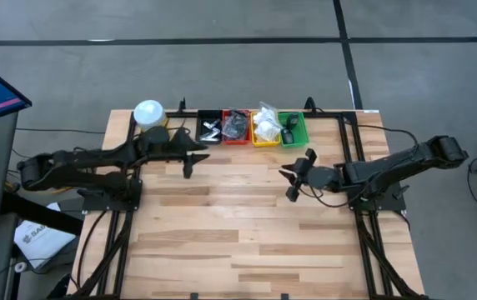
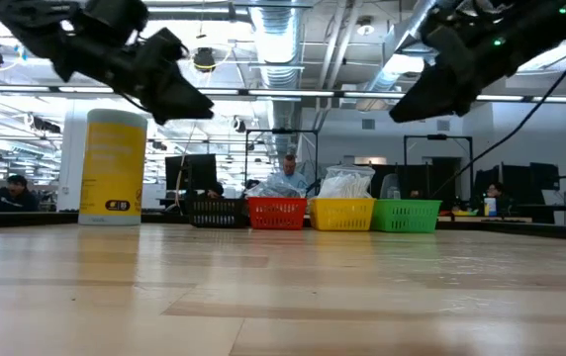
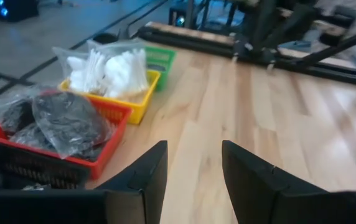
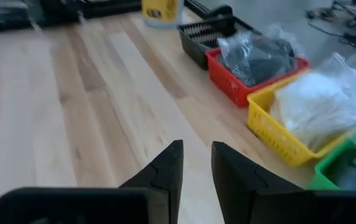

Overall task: Pick & Place Travel size toiletries
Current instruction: Return to Home Position

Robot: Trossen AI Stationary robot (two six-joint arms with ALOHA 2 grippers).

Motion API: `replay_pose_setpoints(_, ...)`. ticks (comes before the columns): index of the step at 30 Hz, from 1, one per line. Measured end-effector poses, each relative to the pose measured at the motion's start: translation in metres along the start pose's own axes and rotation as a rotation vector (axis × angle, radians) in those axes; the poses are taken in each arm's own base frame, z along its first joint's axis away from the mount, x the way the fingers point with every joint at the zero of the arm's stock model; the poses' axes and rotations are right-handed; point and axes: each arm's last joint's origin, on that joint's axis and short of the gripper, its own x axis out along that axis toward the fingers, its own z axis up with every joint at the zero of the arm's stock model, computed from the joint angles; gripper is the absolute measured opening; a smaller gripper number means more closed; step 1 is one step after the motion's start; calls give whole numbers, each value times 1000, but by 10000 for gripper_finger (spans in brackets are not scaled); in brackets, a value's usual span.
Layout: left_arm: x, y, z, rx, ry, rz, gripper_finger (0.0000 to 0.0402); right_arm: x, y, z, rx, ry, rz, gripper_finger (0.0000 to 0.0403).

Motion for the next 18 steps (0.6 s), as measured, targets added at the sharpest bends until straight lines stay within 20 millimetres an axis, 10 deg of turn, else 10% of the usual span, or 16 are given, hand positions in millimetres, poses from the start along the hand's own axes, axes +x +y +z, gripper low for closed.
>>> replay_pose_setpoints(18, -38, -16, -39, 30, -78, -24, 144, -12, -35, -31, 38, -229, 153, 76)
